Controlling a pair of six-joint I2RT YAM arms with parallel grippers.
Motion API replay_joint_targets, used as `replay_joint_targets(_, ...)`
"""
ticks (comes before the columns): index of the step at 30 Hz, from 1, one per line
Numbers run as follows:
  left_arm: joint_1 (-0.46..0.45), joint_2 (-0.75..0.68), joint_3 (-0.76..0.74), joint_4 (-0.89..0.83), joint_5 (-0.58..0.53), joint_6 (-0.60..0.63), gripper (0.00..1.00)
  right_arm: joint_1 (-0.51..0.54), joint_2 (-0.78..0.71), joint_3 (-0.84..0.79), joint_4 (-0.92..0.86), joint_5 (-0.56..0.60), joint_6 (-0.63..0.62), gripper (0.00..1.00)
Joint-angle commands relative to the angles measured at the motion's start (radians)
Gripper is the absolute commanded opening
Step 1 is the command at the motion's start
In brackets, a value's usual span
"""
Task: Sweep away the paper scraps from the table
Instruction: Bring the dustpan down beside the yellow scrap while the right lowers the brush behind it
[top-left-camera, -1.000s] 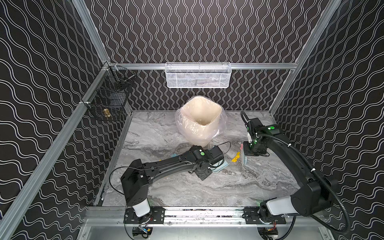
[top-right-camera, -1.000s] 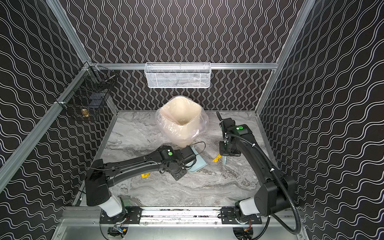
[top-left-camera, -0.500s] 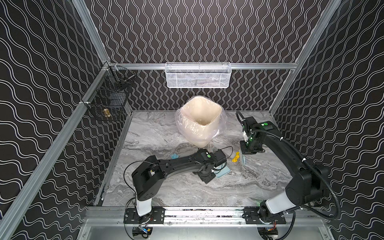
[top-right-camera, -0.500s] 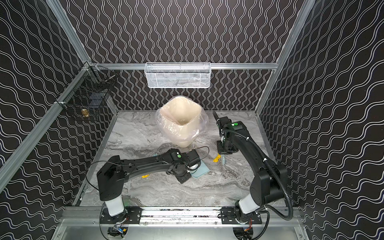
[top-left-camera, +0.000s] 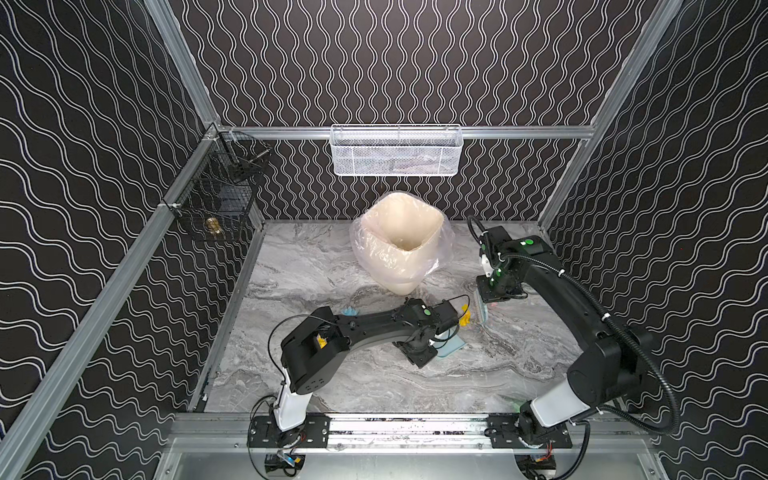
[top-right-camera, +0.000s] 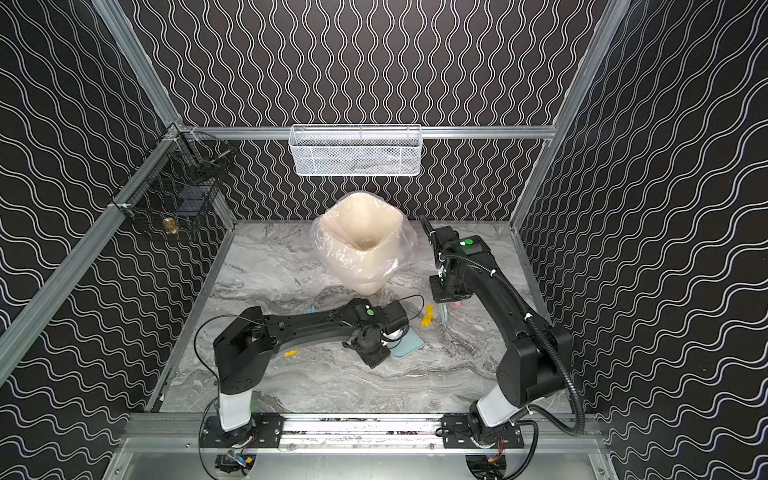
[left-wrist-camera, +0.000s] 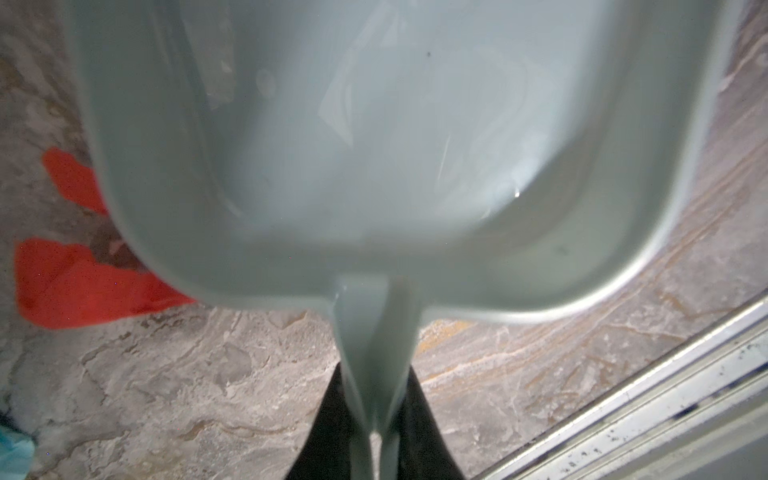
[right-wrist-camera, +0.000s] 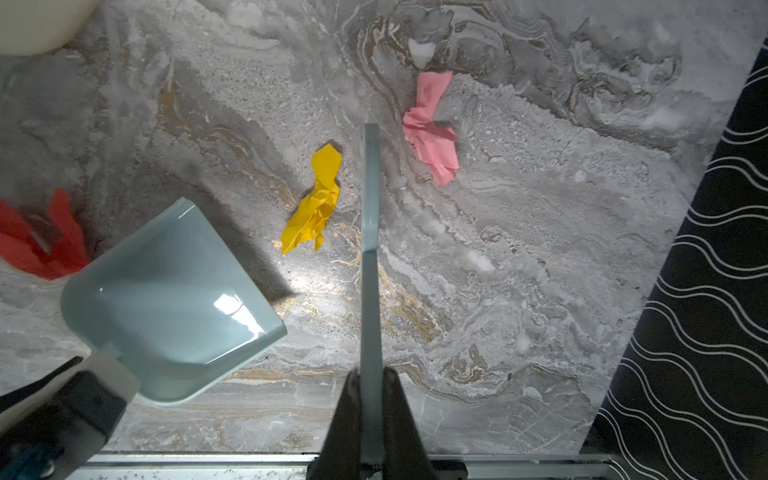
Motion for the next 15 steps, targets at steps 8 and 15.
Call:
replay_joint_targets(8, 0.014, 0.072, 0.076, -0.023, 0.037, -0.006, 0.00, 0.005, 0.101, 0.086, 0.016, 0.018, -0.034, 0.00)
replay_joint_targets(15, 0.021, 0.115, 0.130, -0.084, 0.012, 0.023, 0.00, 0.020, 0.102, 0.039, 0.025, -0.016, -0.066, 0.00)
